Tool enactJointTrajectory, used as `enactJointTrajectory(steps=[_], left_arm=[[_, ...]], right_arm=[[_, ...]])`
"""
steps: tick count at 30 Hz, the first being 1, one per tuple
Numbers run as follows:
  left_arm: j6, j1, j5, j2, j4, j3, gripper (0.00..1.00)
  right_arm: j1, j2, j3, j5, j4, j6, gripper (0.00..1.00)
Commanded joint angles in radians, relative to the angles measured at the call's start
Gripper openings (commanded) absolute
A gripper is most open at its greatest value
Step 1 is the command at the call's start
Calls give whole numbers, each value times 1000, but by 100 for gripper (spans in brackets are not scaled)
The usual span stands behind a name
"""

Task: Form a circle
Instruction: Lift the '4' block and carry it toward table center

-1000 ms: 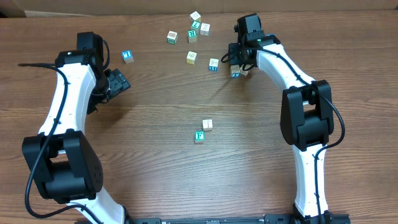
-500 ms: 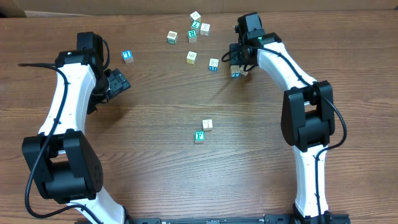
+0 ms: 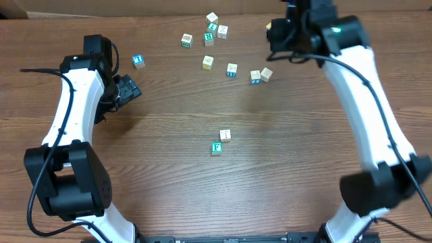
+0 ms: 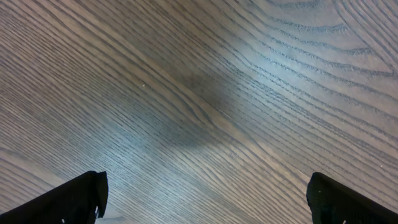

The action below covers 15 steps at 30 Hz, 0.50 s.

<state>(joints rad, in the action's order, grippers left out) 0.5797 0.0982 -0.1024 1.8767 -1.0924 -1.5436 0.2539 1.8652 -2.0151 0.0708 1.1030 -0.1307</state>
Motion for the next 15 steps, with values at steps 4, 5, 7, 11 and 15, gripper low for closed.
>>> enactJointTrajectory(steps=[4,5,7,11,15], left_arm=[[-11,0,-11,0,0,-21,100],[-11,0,-11,0,0,-21,100],[-11,0,-11,0,0,-21,100],[-11,0,-11,0,0,-21,100],[-11,0,-11,0,0,-21,100]], right_arm=[[-2,3,9,133,244,-29,6],[-2,3,21,133,293,-37,5],[-2,3,54,132,342,-74,5],[-2,3,152,117,357,-115,6],[-2,3,275,62,330,-190,6]])
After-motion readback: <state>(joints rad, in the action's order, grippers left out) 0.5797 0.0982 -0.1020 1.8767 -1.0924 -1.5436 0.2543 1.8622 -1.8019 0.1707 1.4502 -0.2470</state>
